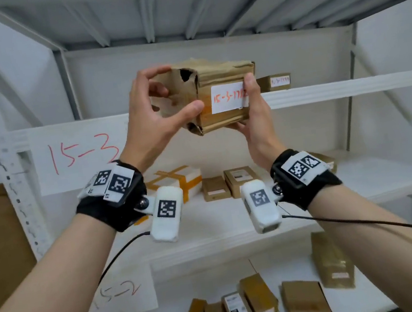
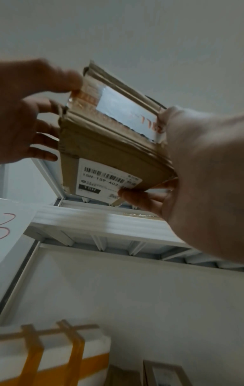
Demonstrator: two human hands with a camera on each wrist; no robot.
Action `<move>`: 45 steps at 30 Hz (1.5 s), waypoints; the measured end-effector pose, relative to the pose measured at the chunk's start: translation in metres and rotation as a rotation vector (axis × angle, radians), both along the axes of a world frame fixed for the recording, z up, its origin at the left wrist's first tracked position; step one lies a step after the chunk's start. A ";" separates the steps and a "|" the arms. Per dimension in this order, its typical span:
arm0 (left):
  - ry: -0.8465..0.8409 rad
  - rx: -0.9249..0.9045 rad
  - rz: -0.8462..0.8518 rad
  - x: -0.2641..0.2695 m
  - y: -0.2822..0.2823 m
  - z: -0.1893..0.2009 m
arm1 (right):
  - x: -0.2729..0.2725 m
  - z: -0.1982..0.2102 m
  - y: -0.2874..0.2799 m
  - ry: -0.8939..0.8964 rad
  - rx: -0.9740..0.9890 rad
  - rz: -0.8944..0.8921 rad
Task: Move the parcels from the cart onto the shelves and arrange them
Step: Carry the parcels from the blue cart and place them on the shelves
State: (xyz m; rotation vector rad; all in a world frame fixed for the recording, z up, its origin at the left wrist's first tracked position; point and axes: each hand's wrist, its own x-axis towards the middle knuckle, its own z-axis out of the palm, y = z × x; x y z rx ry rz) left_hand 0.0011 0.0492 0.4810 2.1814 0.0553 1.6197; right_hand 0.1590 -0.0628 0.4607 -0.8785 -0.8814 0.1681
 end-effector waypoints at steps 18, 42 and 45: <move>0.224 -0.205 0.384 0.074 0.160 0.050 | 0.089 0.084 0.163 -0.792 -0.630 -0.426; 0.853 0.005 0.522 0.110 0.195 0.079 | 0.116 0.105 0.221 -1.008 -0.992 -0.112; 1.021 -0.084 0.544 0.114 0.194 0.081 | 0.116 0.103 0.220 -0.943 -0.930 -0.134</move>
